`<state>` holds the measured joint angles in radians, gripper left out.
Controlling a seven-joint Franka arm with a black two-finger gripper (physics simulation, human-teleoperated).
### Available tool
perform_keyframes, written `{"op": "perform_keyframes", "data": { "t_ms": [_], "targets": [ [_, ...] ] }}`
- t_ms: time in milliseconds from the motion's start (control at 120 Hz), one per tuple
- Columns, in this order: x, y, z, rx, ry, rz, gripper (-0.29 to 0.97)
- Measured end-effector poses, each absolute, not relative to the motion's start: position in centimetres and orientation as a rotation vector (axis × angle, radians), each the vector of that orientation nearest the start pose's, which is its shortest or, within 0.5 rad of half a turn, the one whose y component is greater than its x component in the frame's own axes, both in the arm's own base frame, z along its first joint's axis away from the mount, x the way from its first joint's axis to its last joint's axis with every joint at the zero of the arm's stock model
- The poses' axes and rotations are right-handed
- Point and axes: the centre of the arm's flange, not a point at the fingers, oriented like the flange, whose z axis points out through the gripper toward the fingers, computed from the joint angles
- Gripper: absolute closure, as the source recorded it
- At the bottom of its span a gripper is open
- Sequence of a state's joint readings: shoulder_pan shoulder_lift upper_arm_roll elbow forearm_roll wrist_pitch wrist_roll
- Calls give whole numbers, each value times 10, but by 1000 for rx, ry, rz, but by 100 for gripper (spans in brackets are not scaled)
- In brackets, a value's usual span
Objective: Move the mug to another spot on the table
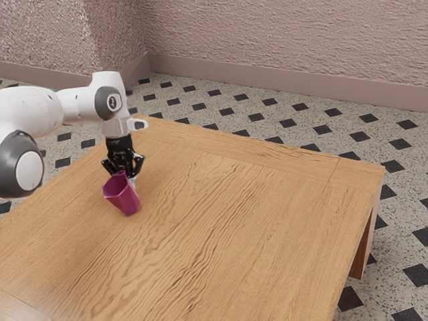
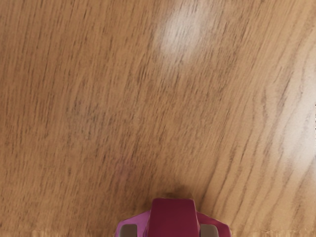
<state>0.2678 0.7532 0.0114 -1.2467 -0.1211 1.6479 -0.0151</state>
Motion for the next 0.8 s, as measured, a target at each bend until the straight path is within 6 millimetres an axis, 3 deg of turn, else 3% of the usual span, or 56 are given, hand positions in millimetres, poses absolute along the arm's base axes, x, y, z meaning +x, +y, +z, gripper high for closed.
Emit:
{"op": "perform_keyframes", "data": {
  "t_ms": [92, 283, 550, 800],
  "targets": [
    [675, 179, 303, -3223, -577, 634, 74],
    [666, 168, 305, -3223, -668, 793, 75],
    [678, 130, 325, -3236, -711, 823, 75],
    [684, 96, 317, -3190, -800, 895, 76]
  ]
}}
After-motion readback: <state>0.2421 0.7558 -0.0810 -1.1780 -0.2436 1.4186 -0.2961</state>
